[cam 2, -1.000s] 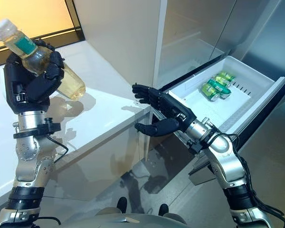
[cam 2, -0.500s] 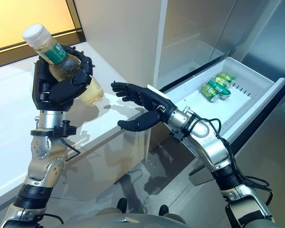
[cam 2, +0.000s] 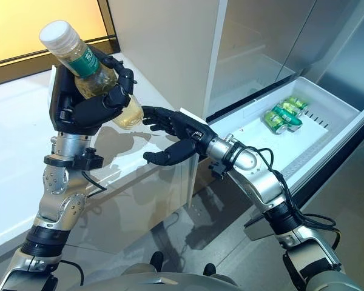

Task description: Put drinks into fridge and close the fridge

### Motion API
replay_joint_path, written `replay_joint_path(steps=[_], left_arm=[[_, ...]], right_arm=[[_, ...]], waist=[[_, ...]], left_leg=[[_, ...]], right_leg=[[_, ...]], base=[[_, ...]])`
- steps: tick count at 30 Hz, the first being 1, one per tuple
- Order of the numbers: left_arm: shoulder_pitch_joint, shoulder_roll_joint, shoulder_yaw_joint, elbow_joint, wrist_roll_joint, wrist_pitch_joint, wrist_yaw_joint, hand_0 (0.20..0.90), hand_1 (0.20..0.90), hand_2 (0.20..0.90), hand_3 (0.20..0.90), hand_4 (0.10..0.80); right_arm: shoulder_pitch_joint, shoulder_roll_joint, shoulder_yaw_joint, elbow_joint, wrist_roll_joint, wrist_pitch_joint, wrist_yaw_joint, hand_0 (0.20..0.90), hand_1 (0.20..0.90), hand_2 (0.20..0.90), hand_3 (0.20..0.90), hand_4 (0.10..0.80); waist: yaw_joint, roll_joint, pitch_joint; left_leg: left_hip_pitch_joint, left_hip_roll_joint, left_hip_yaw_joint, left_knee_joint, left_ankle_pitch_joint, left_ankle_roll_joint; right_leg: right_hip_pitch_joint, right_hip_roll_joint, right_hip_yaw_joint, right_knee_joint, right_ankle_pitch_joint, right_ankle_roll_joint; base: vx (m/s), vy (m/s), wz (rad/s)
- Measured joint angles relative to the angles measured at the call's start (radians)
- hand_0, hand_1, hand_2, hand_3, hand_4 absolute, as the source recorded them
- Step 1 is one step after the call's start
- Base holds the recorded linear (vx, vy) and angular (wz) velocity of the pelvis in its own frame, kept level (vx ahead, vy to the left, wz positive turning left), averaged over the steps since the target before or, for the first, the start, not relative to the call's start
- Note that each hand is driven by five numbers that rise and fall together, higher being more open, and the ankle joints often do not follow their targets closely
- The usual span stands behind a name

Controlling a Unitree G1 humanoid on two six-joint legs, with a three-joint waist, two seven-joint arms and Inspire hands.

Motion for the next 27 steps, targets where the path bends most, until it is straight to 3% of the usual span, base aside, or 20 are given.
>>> replay_joint_path(steps=[14, 27], left_arm=[[-0.004, 0.06, -0.04, 0.0, 0.042, 0.049, -0.083, 0.3, 0.3, 0.3, 0.2, 0.1], [-0.008, 0.059, -0.061, 0.0, 0.038, 0.064, -0.146, 0.3, 0.3, 0.3, 0.2, 0.1]], right_arm=[[-0.062, 0.002, 0.001, 0.015, 0.006, 0.005, -0.046, 0.9, 0.9, 0.9, 0.9, 0.8], [-0.09, 0.043, 0.039, 0.024, 0.04, 0.006, -0.059, 0.9, 0.9, 0.9, 0.9, 0.8]], waist=[[0.007, 0.001, 0.0], [0.01, 0.001, -0.001]], left_leg=[[-0.005, -0.001, -0.009, 0.0, 0.002, 0.0], [-0.006, -0.001, -0.012, 0.0, 0.003, 0.0]], right_leg=[[0.0, -0.001, -0.008, 0.0, 0.0, 0.0], [0.001, -0.001, -0.009, 0.0, 0.0, 0.0]], base=[[0.011, -0.002, 0.01], [0.006, -0.002, 0.0]])
